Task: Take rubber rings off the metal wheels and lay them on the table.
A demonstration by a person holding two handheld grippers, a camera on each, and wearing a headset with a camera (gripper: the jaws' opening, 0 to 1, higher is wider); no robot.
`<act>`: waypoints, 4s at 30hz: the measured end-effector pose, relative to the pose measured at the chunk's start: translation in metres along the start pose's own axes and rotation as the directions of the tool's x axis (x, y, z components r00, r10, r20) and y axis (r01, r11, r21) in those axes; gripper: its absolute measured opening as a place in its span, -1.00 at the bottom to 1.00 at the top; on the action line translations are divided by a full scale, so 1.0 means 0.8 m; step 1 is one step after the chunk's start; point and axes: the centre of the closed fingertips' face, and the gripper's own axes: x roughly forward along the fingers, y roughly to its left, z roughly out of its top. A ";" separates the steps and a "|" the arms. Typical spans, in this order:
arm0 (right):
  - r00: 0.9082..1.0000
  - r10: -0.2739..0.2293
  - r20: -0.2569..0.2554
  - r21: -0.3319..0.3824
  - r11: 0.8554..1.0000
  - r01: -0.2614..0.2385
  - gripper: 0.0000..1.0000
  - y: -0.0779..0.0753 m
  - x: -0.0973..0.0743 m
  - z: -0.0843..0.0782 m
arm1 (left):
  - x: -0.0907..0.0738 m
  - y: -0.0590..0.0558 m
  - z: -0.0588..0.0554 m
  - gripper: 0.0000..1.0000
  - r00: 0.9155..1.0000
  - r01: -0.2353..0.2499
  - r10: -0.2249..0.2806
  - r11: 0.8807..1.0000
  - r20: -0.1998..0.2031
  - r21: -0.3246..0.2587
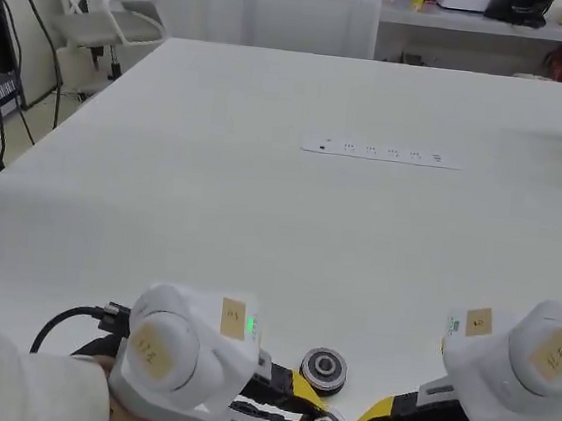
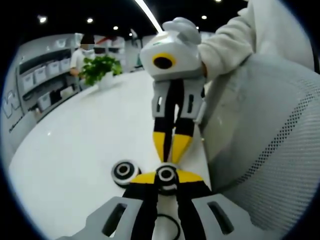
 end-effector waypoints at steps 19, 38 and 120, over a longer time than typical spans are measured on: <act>1.000 0.018 0.017 -0.020 1.000 -0.018 -0.63 0.008 0.009 0.003 | 0.000 0.000 0.000 -0.72 1.000 -0.003 0.003 1.000 0.004 -0.005; 1.000 -0.014 -0.012 0.009 1.000 0.014 -1.00 -0.006 0.003 0.000 | 0.000 0.003 -0.002 -0.72 1.000 -0.012 0.012 1.000 0.000 -0.009; 0.971 -0.076 0.228 0.297 0.955 0.006 -1.00 -0.029 -0.038 0.059 | -0.040 0.006 0.057 -0.42 0.999 -0.032 0.033 0.999 0.031 -0.029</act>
